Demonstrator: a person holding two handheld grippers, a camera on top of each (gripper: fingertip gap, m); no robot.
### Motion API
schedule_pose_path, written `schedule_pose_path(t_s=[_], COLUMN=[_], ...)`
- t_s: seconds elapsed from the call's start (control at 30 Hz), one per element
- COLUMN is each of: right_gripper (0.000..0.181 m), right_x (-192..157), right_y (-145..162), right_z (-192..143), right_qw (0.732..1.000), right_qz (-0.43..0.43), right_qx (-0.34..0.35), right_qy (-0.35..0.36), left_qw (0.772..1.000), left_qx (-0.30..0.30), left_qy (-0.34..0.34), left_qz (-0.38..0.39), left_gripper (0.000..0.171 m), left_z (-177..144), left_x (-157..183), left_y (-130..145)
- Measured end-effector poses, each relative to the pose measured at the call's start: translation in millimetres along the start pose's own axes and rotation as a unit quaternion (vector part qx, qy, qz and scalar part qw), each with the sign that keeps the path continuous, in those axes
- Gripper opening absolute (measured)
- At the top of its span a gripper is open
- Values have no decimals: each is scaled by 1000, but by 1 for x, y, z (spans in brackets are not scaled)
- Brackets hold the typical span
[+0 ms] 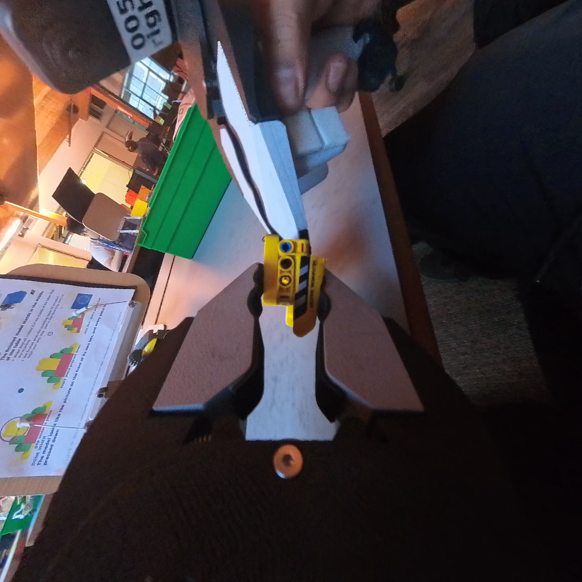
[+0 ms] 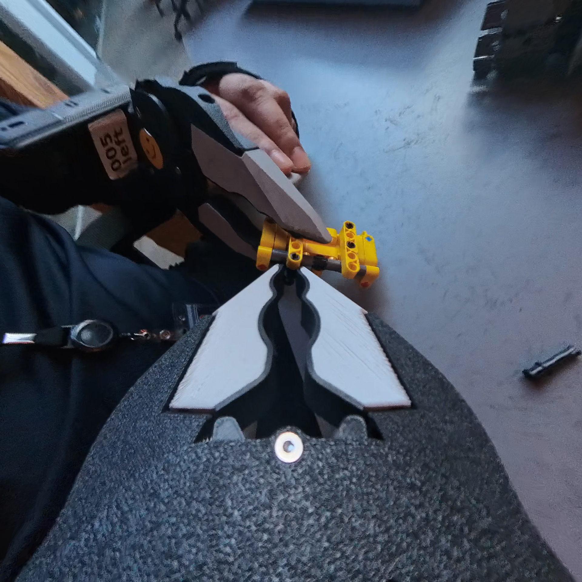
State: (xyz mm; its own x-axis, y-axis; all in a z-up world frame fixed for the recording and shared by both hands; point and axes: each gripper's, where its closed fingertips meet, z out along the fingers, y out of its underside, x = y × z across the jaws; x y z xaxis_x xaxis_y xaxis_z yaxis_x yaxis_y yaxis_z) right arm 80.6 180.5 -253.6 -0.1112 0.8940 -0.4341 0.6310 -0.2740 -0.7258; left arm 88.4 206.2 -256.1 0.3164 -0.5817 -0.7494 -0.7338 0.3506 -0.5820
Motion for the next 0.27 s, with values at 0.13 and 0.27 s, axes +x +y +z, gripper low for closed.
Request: schedule_pose_path(t_s=[0.13, 0.27], right_gripper=[0, 2], right_x=[14, 26], right_y=[5, 8], right_z=[6, 13], right_qw=[997, 984], right_qz=[-23, -35], right_qx=[-71, -167], right_qy=[27, 52], left_qw=[996, 992], left_qx=[-59, -90], left_qy=[-32, -47], left_qz=[58, 76], left_gripper=[31, 30], left_z=[2, -1], left_x=[0, -2], left_y=[13, 22])
